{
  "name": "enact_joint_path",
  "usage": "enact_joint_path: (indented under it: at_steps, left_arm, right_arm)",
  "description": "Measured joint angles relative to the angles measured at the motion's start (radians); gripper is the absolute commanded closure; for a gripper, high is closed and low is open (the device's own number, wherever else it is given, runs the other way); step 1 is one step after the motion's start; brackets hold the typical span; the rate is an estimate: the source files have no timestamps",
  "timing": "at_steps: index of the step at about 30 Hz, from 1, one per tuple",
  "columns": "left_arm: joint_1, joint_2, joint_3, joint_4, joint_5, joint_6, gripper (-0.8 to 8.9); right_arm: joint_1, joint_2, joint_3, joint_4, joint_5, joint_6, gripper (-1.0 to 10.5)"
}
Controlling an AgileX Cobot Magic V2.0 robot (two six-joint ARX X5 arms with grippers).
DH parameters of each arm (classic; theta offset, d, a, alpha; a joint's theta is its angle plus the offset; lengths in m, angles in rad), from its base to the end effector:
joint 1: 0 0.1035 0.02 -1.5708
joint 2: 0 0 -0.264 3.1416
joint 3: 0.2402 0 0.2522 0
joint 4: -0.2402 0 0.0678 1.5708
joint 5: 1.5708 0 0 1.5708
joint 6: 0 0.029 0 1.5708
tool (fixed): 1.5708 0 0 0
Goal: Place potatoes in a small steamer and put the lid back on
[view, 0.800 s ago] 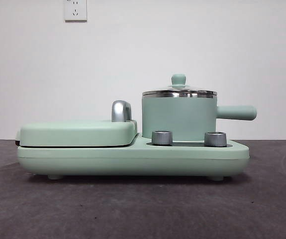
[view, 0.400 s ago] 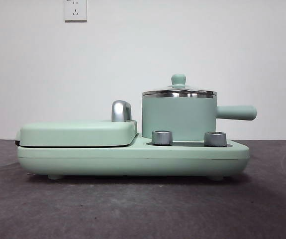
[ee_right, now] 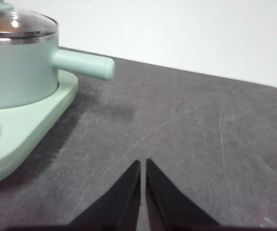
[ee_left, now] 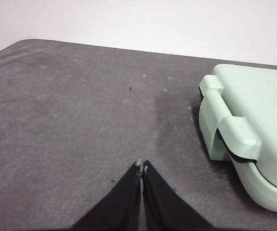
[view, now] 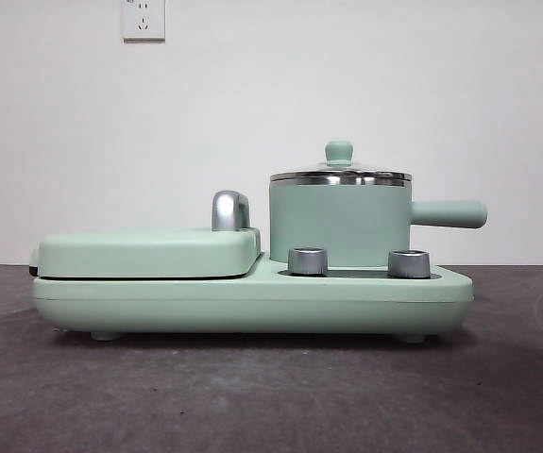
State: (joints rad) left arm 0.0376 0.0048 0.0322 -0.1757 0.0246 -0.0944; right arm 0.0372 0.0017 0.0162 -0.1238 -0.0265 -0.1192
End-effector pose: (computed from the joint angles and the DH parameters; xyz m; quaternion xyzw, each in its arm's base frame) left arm 0.0949 0.0029 0.1572 -0.0493 0.0737 0.0100 0.9960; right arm 0.0962 0.0043 0.1569 -0.0597 0.0526 0.0350 0.9962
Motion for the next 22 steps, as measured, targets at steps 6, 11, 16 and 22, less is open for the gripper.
enact_joint_path:
  at_steps: [6, 11, 16, 22]
  left_arm:
    - [0.000, 0.000, 0.000, 0.000, 0.000, 0.000, 8.07]
    - [0.000, 0.000, 0.000, 0.000, 0.000, 0.000, 8.07]
    - [0.000, 0.000, 0.000, 0.000, 0.000, 0.000, 8.08]
    - [0.000, 0.000, 0.000, 0.000, 0.000, 0.000, 8.07]
  right_arm:
    - [0.000, 0.002, 0.000, 0.003, 0.000, 0.019, 9.3]
    - [0.001, 0.002, 0.000, 0.014, 0.000, 0.023, 9.3]
    - [0.001, 0.002, 0.000, 0.015, 0.000, 0.023, 9.3]
    - [0.001, 0.002, 0.000, 0.016, 0.000, 0.023, 9.3]
